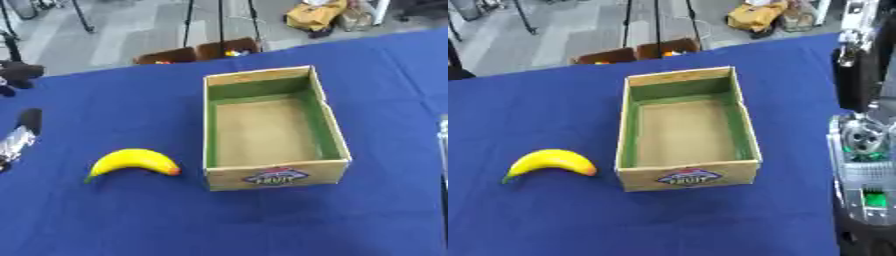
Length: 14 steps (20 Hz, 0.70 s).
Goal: Pick up objects on the table and place them in the box.
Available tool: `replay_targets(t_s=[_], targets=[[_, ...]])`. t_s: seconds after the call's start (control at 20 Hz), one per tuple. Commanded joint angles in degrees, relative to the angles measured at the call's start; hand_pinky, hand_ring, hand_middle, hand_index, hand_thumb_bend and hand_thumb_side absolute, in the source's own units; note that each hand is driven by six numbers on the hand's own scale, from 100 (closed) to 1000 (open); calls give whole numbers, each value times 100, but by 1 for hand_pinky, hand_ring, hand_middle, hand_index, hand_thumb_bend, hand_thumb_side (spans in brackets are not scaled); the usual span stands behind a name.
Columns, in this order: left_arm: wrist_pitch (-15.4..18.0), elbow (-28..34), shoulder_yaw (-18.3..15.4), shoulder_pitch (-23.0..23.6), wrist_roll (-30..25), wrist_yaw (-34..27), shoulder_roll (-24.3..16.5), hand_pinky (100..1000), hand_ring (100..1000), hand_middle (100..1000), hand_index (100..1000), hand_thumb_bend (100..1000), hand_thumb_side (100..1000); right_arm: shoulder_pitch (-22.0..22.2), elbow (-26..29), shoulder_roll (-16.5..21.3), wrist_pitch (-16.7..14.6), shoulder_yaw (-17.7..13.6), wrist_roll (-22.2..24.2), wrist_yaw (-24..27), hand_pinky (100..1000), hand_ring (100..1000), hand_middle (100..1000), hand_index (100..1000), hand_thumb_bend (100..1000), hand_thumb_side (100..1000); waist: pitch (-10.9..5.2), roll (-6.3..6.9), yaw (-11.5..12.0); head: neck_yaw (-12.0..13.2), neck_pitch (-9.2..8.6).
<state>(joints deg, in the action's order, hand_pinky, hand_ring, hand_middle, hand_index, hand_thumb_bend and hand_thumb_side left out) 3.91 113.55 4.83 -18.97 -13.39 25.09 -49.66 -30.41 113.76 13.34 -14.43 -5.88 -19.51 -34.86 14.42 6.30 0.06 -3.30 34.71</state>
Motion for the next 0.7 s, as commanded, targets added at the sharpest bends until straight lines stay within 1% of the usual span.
replay_targets(t_s=[0.05, 0.1, 0.15, 0.2, 0.3, 0.4, 0.45, 0.55, 0.6, 0.65, 0.7], targets=[[22, -85, 112, -196, -406, -102, -296, 737, 797, 853, 985, 100, 859, -56, 83, 99, -4, 33, 35, 72, 745, 848, 650, 874, 100, 972, -102, 0, -22, 50, -12], [48, -136, 145, -247, -521, -94, -302, 738, 799, 855, 988, 100, 843, -55, 83, 96, -5, 35, 39, 76, 745, 848, 650, 874, 100, 972, -105, 3, -36, 53, -15], [77, -191, 179, -297, -629, -70, -300, 737, 801, 858, 993, 110, 802, -54, 83, 92, -7, 39, 43, 80, 746, 848, 650, 874, 100, 971, -108, 6, -50, 52, -21], [104, -244, 205, -338, -718, -44, -294, 738, 806, 866, 999, 150, 765, -54, 83, 88, -8, 41, 47, 84, 746, 848, 650, 874, 100, 971, -110, 7, -59, 50, -26], [130, -364, 279, -426, -910, 4, -270, 740, 811, 876, 1000, 192, 745, -54, 83, 77, -11, 50, 55, 94, 746, 848, 649, 875, 100, 971, -115, 13, -81, 50, -40], [149, -472, 344, -518, -1078, 33, -235, 751, 825, 892, 1000, 257, 764, -49, 83, 68, -12, 57, 63, 104, 747, 848, 649, 875, 100, 970, -119, 19, -94, 56, -46], [152, -537, 387, -565, -1174, 35, -219, 759, 838, 902, 1000, 275, 766, -47, 83, 62, -15, 61, 68, 108, 747, 848, 648, 875, 100, 969, -122, 24, -102, 63, -48], [155, -657, 460, -656, -1344, 35, -190, 765, 844, 903, 1000, 300, 783, -42, 83, 55, -19, 68, 76, 115, 748, 848, 648, 875, 100, 971, -127, 32, -118, 73, -52], [159, -709, 492, -697, -1405, 27, -177, 765, 844, 904, 1000, 292, 793, -40, 83, 53, -20, 69, 78, 118, 748, 848, 648, 875, 100, 969, -128, 34, -125, 74, -54], [166, -761, 534, -734, -1458, 12, -166, 780, 862, 908, 1000, 312, 822, -39, 83, 50, -22, 70, 79, 121, 748, 848, 648, 875, 100, 968, -130, 38, -135, 77, -59], [173, -818, 583, -777, -1506, -3, -154, 787, 873, 915, 1000, 317, 821, -39, 83, 47, -25, 73, 81, 125, 748, 849, 648, 875, 100, 968, -131, 41, -143, 81, -63]])
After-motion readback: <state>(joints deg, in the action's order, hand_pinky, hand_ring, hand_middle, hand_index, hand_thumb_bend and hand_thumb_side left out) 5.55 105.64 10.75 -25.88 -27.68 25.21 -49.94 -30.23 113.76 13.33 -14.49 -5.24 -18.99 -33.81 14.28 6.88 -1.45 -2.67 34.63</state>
